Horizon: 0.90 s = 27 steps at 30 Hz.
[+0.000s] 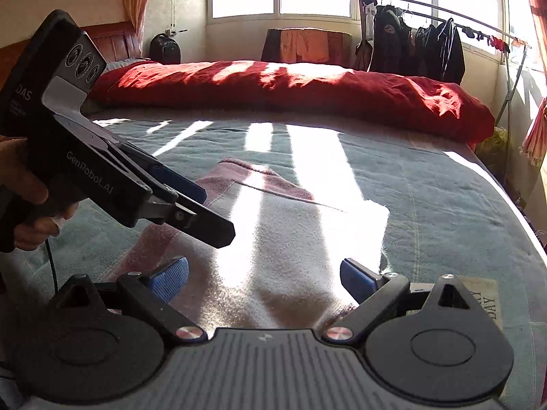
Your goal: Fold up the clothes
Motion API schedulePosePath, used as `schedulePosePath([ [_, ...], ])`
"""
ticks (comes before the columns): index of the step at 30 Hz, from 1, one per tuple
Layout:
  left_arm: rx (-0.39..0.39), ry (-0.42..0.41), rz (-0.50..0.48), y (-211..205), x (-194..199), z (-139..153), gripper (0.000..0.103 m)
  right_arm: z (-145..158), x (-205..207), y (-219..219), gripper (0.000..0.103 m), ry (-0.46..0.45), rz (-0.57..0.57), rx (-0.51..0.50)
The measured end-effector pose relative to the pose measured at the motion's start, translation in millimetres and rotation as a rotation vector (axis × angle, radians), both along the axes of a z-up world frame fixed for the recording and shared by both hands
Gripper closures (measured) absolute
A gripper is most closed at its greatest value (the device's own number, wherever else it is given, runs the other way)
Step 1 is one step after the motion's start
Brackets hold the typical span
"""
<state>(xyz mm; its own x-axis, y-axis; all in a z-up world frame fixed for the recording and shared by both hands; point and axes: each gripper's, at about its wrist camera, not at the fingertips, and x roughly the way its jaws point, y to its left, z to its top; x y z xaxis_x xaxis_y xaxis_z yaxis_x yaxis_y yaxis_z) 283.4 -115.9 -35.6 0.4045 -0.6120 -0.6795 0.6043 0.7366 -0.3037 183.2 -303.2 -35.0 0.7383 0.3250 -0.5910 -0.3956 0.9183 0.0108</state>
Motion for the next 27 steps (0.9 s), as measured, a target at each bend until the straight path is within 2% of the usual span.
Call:
schedulePosePath([
  [4,0.010,0.045,0.029,4,15,-15,0.010,-18,35,2,0.003,0.099,0.026,-0.016],
  [8,-0.011,0.056,0.017,7,18,-24,0.003,-37,39,7,0.000,0.141,0.054,-0.036],
  [20,-0.044,0.063,0.000,11,22,-27,0.001,-42,41,-3,0.000,0.173,0.044,0.048],
  [27,0.000,0.044,0.010,2,19,-27,0.001,-43,42,1,0.000,0.168,0.020,0.040],
])
